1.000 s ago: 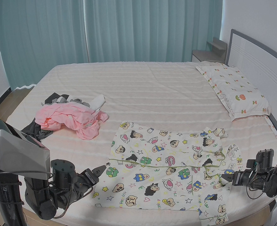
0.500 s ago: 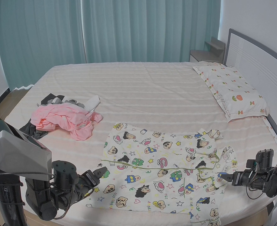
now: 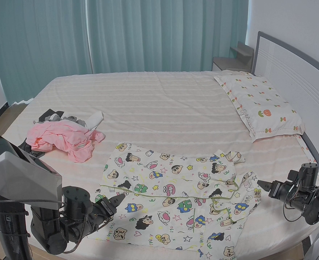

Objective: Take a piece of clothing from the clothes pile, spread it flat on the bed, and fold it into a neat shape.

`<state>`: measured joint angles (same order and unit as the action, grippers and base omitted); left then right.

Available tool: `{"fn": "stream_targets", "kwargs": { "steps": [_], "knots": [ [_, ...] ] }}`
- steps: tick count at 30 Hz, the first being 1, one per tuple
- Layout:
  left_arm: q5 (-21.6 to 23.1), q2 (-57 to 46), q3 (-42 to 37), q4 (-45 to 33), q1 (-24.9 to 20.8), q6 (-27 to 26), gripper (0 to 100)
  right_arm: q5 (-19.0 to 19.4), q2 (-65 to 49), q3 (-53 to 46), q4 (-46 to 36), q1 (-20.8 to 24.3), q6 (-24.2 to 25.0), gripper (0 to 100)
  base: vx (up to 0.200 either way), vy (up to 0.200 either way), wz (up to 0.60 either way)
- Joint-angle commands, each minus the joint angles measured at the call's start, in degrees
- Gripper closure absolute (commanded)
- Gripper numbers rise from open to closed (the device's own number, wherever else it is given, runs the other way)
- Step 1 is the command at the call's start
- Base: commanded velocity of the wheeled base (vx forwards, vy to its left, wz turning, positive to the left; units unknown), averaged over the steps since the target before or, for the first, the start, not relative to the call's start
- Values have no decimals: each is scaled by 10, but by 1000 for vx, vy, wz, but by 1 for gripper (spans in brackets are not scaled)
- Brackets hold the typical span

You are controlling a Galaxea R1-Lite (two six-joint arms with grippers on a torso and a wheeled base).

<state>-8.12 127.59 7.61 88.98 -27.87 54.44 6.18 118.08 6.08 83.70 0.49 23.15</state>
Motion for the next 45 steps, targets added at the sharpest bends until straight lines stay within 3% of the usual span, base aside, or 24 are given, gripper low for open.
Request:
{"fn": "stream_targets", "kwargs": {
  "steps": [1, 3, 4, 6, 8, 11, 17, 24, 34, 45],
  "knots": [
    [2, 3, 0, 9, -1, 3, 0, 3, 48, 234, -109, 12, 84, 0, 0, 0, 0],
    [2, 3, 0, 9, -1, 3, 0, 3, 58, 279, -148, 17, 96, 0, 0, 0, 0],
    [2, 3, 0, 9, -1, 3, 0, 3, 80, 360, -223, 25, 113, 0, 0, 0, 0],
    [2, 3, 0, 9, -1, 3, 0, 3, 109, 444, -298, 35, 124, 0, 0, 0, 0],
    [2, 3, 0, 9, -1, 3, 0, 3, 117, 459, -309, 36, 125, 0, 0, 0, 0],
    [1, 11, 1, 9, -1, 3, 0, 4, 199, 583, -373, 38, 129, 0, 0, 0, 0],
    [1, 15, 3, 9, -1, 3, 0, 4, 283, 676, -411, 31, 158, 0, 0, 0, 0],
    [0, 28, 4, 9, -1, 3, 0, 12, 296, 701, -474, 21, 158, 0, 0, 0, 0],
    [0, 35, 5, 9, -4, 3, 0, 16, 299, 706, -479, 22, 164, 0, 0, 0, 0],
    [-1, 39, 5, 9, -6, 3, 0, 16, 234, 676, -495, 14, 230, 0, 0, 0, 0]
  ]
}}
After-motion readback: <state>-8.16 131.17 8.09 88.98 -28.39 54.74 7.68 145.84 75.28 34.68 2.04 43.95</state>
